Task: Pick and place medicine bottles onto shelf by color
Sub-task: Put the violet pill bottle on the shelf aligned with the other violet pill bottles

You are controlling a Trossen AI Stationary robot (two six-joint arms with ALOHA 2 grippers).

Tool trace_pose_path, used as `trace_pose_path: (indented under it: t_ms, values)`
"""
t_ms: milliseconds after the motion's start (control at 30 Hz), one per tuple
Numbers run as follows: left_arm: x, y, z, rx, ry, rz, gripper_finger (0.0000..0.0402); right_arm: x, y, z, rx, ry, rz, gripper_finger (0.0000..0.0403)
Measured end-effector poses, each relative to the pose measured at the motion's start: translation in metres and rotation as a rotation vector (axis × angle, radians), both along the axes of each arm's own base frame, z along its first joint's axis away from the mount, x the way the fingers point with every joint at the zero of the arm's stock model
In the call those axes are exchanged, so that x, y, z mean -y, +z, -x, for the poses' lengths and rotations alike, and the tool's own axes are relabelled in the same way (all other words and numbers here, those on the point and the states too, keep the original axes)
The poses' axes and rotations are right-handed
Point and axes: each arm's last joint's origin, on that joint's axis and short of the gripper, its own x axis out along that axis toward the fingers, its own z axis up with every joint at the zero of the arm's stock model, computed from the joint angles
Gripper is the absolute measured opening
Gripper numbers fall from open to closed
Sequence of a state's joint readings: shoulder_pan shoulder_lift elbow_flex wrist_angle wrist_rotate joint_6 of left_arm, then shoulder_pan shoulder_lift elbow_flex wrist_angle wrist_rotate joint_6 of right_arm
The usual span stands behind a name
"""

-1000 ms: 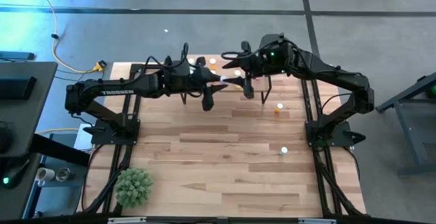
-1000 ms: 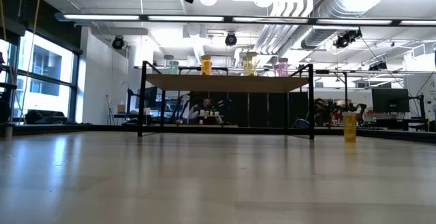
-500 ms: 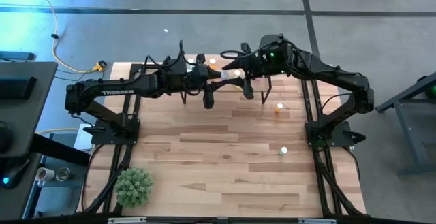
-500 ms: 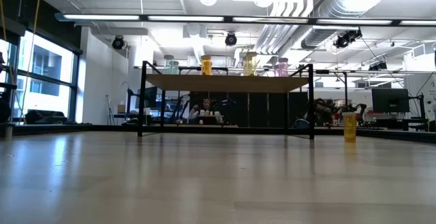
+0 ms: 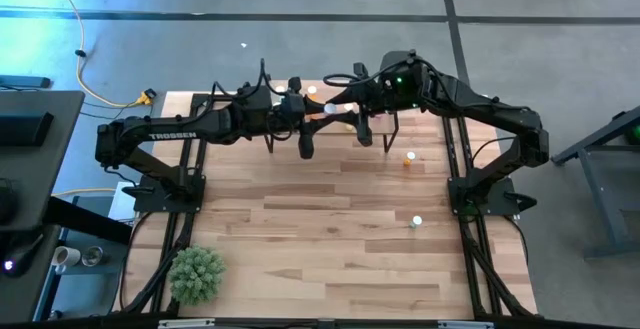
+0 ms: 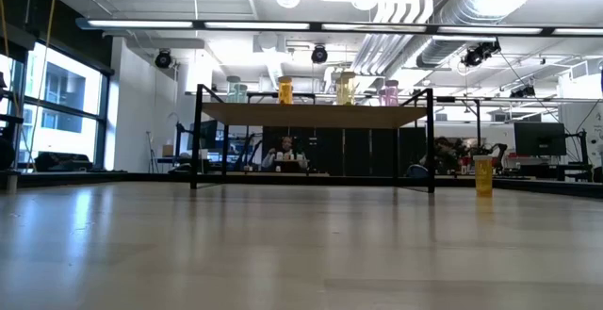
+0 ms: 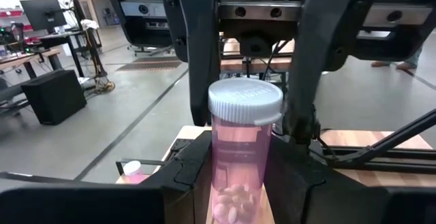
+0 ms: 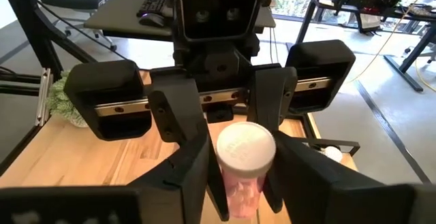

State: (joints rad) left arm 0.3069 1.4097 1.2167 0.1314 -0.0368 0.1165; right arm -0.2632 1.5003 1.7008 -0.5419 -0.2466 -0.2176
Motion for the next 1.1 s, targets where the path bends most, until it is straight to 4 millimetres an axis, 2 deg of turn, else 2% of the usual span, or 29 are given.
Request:
trace_pose_path:
  t_ms: [267, 600, 933, 1100]
  values:
    - [0.0, 0.0, 0.0, 0.0, 0.0, 0.0, 0.0101, 0.0, 0.0, 0.0, 0.0, -0.001, 0.0, 0.01]
    - [0.0, 0.0, 0.0, -0.005, -0.001, -0.01, 0.0107, 0.0, 0.0, 0.0, 0.0, -0.001, -0.001, 0.0106]
    - [0.0, -0.004, 0.0, -0.046, 0.019, -0.011, 0.018, 0.001, 0.001, 0.001, 0.001, -0.054, -0.038, 0.0107]
    - [0.0, 0.002, 0.006, -0.027, 0.064, -0.013, 0.0203, 0.005, 0.013, 0.02, 0.024, -0.174, 0.004, 0.0107]
